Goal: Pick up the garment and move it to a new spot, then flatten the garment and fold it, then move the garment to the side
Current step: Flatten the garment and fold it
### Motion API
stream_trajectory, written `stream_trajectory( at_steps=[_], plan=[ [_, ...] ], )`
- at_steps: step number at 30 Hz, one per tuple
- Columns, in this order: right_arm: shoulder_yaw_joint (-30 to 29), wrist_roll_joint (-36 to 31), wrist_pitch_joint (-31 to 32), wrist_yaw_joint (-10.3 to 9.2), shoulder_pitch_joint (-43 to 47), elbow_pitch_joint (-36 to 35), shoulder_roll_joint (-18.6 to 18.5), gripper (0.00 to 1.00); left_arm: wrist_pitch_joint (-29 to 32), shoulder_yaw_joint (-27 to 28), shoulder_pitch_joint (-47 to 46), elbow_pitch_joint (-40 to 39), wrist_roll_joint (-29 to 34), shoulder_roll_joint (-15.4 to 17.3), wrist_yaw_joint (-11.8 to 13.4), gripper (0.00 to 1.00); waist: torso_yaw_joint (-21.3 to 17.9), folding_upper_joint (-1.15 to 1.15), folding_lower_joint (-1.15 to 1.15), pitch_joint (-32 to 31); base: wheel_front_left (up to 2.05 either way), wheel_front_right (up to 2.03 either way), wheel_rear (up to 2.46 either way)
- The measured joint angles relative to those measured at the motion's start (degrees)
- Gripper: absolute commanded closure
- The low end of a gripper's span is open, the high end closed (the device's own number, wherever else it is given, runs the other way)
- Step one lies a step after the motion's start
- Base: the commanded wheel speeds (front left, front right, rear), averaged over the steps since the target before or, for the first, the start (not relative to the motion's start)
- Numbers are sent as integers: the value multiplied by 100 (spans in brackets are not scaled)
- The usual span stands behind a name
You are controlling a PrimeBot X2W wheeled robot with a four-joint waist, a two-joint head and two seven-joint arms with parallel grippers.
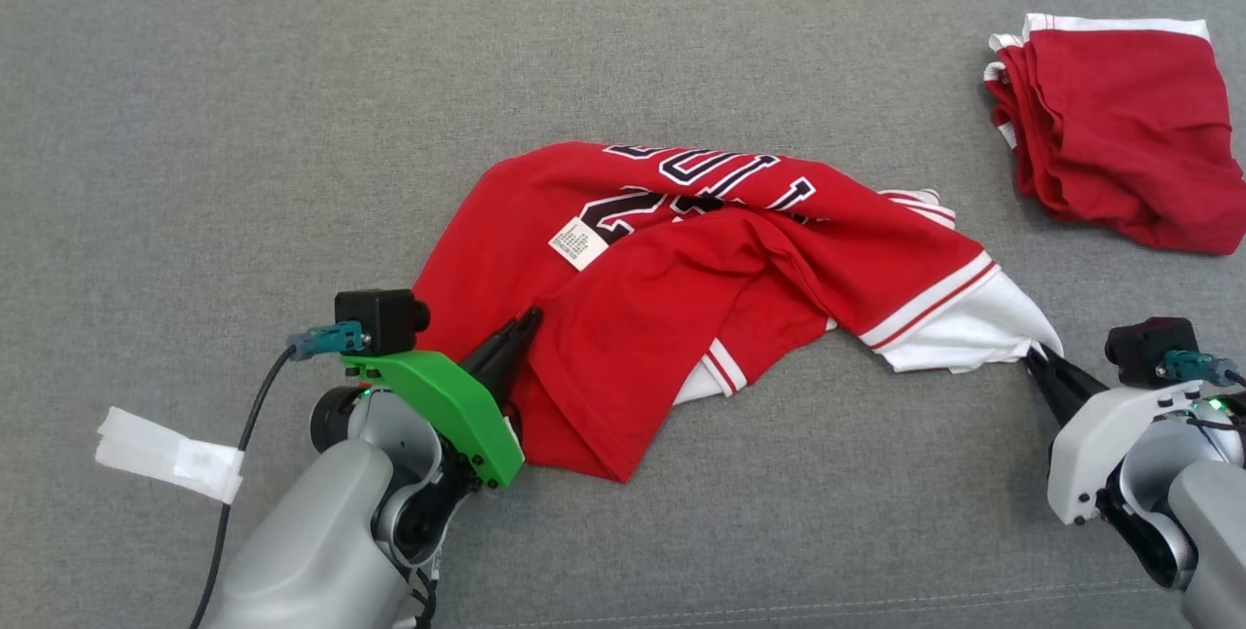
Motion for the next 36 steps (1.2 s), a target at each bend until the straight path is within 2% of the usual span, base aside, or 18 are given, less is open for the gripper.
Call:
stream_trajectory(
  at_steps=[3,6,9,12,16,22,27,31,36],
  plan=[
    [-240,250,-158,103,-214,-151,75,100,-109,133,-87,-288,0,142,-11,100,6,0,0,-80,0,0,0],
    [-567,444,-324,243,-594,-511,-82,100,-181,282,-411,-715,22,485,-16,100,6,0,0,-190,0,0,0],
    [-868,907,-364,450,-792,-959,-274,100,-172,419,-721,-1206,74,854,-18,100,9,0,0,-326,0,0,0],
    [-932,1618,-177,625,-779,-1473,-221,100,-40,542,-788,-1703,46,1171,-18,100,10,0,0,-484,0,0,0],
    [-1127,2434,-2,642,-770,-2403,-304,100,240,664,-793,-2435,-46,1659,-18,100,-21,0,0,-702,0,0,0],
    [-2041,3701,154,624,-705,-4047,-1205,100,737,922,-982,-3756,-296,2325,-19,100,-120,0,0,-1105,0,0,0],
    [-2359,4563,530,625,-553,-5216,-1589,100,1133,1270,-1023,-4704,-658,2730,-8,100,-211,0,0,-1409,0,0,0],
    [-2735,4996,1024,613,-268,-5514,-2053,100,1615,1605,-1013,-5358,-1129,3004,420,100,-354,0,0,-1546,0,0,0],
    [-2988,5524,1345,221,127,-5495,-2183,100,2202,1766,-955,-5557,-1508,3231,979,100,-477,0,0,-1418,0,0,0]
  ],
)
